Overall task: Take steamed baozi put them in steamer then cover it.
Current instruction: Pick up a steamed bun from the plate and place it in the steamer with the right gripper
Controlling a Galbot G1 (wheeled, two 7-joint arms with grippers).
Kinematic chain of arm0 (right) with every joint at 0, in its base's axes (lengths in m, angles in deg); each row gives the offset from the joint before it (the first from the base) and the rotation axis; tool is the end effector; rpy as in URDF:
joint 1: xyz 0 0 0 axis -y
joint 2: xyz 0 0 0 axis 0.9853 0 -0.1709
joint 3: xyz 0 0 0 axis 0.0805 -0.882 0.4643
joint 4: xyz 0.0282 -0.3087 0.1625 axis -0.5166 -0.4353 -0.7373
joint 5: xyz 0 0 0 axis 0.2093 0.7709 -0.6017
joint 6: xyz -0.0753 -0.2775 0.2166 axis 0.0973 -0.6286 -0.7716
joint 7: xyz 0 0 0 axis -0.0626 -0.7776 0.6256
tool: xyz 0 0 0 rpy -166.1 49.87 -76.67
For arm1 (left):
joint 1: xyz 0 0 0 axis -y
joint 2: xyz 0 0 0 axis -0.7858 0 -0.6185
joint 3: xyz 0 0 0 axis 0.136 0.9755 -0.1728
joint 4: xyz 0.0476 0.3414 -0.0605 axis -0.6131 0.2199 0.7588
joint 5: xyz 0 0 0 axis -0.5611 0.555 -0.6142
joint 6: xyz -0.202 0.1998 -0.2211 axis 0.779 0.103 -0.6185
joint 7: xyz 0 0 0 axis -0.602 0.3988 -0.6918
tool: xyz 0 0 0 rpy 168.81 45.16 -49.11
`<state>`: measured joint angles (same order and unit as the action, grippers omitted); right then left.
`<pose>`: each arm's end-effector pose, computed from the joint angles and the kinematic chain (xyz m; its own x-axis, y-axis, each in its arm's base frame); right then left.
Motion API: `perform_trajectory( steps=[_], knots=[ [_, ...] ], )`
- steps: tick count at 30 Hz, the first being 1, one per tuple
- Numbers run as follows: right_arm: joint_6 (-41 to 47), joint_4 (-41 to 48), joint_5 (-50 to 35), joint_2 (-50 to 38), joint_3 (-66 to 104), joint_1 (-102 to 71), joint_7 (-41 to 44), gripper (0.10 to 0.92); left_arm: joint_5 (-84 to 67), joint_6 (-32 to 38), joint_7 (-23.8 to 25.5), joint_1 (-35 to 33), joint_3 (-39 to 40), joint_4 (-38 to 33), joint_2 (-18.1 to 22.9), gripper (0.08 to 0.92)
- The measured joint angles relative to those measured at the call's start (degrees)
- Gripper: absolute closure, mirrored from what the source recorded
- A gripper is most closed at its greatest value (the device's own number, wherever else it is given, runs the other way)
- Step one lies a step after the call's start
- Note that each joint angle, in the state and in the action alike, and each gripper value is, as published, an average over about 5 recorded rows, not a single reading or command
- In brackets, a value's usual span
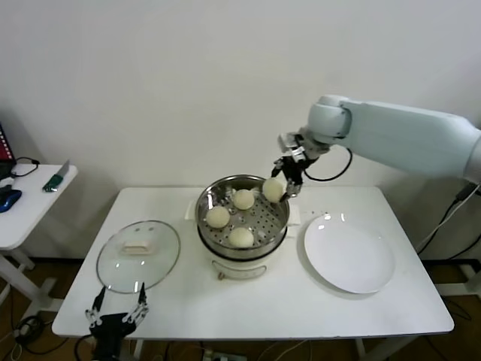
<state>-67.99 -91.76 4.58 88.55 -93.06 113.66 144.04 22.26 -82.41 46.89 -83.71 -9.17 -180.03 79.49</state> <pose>0.5720 0.0421 -0.0117 -0.1884 -0.2744 0.9430 -0.9183 -0.2912 -0.2681 0.0998 0.0451 -0.3099 -0.9570 -0.1845 0.2238 -0.1665 0.9812 0.0973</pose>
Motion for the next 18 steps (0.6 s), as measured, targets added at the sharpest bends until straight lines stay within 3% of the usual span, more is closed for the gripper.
perform_trajectory(
  steps=[18],
  knots=[
    [1.3, 3.4, 3.0, 3.6, 0.7, -8.9, -1.0, 0.313, 0.1, -0.2, 0.0, 0.5, 0.3, 0.5, 0.0, 0.177]
  ],
)
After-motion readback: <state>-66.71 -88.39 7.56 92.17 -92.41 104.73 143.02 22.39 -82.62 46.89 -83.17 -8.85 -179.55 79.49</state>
